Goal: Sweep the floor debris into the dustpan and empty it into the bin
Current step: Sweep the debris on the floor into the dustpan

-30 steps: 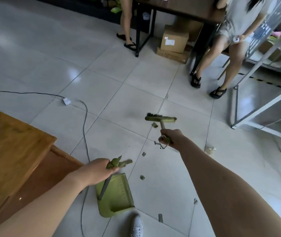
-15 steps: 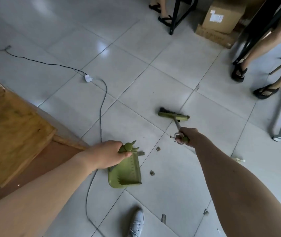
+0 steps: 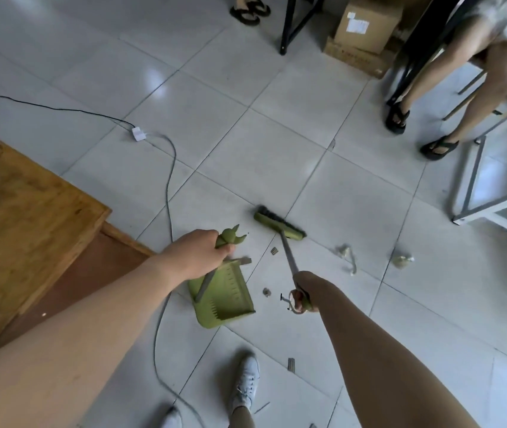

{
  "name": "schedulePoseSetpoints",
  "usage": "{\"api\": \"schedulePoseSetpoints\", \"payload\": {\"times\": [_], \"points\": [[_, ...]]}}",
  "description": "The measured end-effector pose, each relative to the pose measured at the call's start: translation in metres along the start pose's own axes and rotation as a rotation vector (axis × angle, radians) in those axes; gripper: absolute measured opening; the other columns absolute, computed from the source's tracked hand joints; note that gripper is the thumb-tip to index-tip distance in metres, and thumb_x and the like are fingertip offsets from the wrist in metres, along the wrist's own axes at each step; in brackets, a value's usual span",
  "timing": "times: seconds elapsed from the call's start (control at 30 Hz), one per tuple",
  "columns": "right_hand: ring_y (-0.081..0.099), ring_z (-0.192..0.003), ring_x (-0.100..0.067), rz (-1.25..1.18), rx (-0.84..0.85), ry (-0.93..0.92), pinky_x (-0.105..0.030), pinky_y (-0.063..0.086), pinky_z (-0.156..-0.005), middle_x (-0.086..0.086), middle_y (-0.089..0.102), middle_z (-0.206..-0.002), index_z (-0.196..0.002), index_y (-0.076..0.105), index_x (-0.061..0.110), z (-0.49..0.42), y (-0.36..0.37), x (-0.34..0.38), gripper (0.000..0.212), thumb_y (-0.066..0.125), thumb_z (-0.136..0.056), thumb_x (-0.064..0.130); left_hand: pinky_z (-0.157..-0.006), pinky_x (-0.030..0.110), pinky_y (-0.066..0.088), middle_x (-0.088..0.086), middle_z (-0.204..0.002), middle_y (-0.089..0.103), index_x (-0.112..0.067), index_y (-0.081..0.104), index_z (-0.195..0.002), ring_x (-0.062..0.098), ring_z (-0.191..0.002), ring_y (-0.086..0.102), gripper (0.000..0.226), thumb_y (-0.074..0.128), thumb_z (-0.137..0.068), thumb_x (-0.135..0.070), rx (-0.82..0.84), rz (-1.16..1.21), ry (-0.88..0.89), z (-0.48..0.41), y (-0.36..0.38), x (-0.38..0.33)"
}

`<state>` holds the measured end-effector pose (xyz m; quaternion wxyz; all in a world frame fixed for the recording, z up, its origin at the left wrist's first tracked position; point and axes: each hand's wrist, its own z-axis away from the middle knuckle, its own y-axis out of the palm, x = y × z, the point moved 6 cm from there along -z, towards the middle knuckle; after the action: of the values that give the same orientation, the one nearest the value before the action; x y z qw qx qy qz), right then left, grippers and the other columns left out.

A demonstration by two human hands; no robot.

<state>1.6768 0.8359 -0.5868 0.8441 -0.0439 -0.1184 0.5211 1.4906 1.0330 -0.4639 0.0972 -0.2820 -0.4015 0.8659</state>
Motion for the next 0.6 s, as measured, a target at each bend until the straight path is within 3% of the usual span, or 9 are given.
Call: {"api": "schedulePoseSetpoints", "payload": {"times": [0.07, 0.2, 0.33, 0.5, 0.6], "points": [[0.032, -0.037, -0.015, 0.011, 0.019, -0.006, -0.018, 0.03, -0.045, -0.007, 0.037, -0.051, -0.085, 0.04, 0.008, 0.011, 0.016, -0.028, 0.017, 0.026, -0.094, 0.011, -0.055, 0.029, 0.036, -0.007, -0.079, 0.056, -0.028, 0.05, -0.078, 0.009, -0.073, 0.053, 0.036, 0.041, -0.089, -0.061, -0.012, -0.006, 0.012, 0.015, 0.0, 0.006], [0.029, -0.037, -0.014, 0.045, 0.028, 0.028, -0.019, 0.027, -0.043, -0.005, 0.034, -0.041, -0.077, 0.036, 0.012, 0.035, 0.05, -0.096, 0.02, 0.029, -0.095, 0.015, -0.067, 0.034, 0.042, 0.0, -0.089, 0.058, -0.018, 0.055, -0.098, 0.021, -0.086, 0.057, 0.044, 0.039, -0.092, -0.058, -0.003, -0.015, 0.038, 0.055, 0.004, 0.024], [0.03, -0.032, -0.013, 0.049, -0.048, 0.033, -0.016, 0.026, -0.042, -0.006, 0.032, -0.041, -0.078, 0.035, 0.01, 0.06, 0.082, -0.155, 0.018, 0.026, -0.093, 0.01, -0.057, 0.031, 0.038, -0.001, -0.084, 0.056, -0.017, 0.055, -0.098, 0.017, -0.079, 0.056, 0.045, 0.039, -0.093, -0.059, 0.001, -0.022, 0.057, 0.1, 0.005, 0.055], [0.038, -0.026, -0.016, 0.136, -0.166, -0.215, -0.017, 0.032, -0.037, -0.013, 0.044, -0.05, -0.077, 0.041, 0.006, 0.095, 0.105, -0.179, 0.024, 0.035, -0.099, 0.015, -0.058, 0.032, 0.041, 0.001, -0.085, 0.058, -0.018, 0.055, -0.096, 0.017, -0.078, 0.057, 0.046, 0.038, -0.093, -0.06, 0.01, -0.029, 0.077, 0.144, 0.002, 0.09], [0.041, -0.029, -0.017, 0.187, -0.215, -0.269, -0.017, 0.033, -0.035, -0.012, 0.048, -0.056, -0.082, 0.043, 0.005, 0.105, 0.118, -0.184, 0.023, 0.033, -0.1, 0.016, -0.055, 0.031, 0.038, 0.002, -0.082, 0.058, -0.02, 0.053, -0.086, 0.017, -0.074, 0.057, 0.045, 0.038, -0.091, -0.061, -0.006, -0.026, 0.079, 0.158, 0.001, 0.1]]}}
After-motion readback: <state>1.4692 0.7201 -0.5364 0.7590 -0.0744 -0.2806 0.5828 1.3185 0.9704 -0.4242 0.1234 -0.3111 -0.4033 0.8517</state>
